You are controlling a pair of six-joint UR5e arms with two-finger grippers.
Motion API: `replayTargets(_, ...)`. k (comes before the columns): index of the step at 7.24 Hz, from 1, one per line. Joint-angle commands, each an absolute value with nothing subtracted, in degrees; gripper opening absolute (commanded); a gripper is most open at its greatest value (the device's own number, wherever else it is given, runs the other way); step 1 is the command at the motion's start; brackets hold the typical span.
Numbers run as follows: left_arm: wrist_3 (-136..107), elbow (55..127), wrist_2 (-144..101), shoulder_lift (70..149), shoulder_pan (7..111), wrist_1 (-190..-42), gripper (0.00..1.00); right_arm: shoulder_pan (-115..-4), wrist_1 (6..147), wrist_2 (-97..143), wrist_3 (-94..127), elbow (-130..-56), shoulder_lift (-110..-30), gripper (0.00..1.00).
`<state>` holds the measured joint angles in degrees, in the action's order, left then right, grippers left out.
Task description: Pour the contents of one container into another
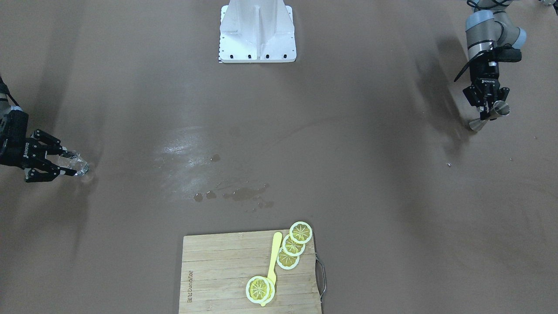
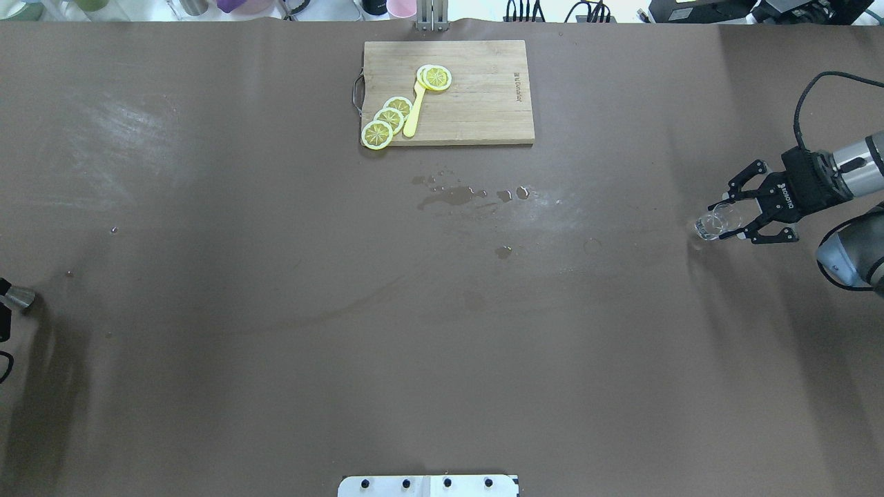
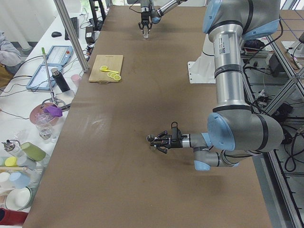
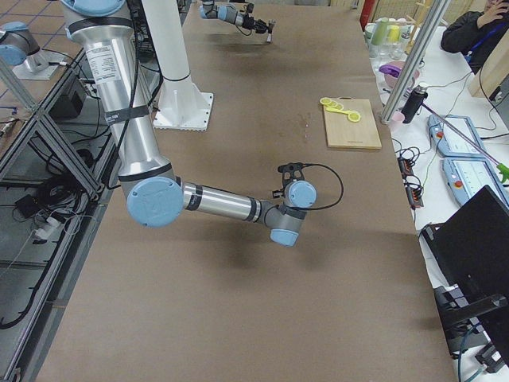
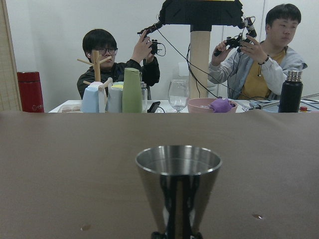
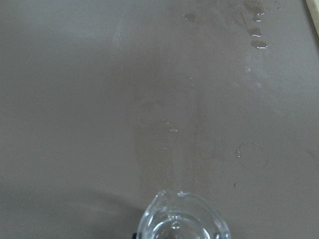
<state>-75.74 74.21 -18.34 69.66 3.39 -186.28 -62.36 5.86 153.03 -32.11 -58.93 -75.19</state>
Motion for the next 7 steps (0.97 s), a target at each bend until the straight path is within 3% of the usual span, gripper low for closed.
replayTargets(1,-75.8,73.9,-18.4,69.6,3.0,-186.2,0.85,-62.0,5.9,152.9,-32.1,-58.0,-74.7,0.00)
replayTargets(2,-75.8,73.7,-18.3,69.6,3.0,-186.1,0.99,-61.8,5.9,152.9,-32.2,-57.8,-74.7,0.00)
replayTargets(7,-76.6,78.1,-18.3,64.6,3.4,-186.2,0.99,-61.2,6.1,152.8,-32.1,-57.5,-74.3,0.00)
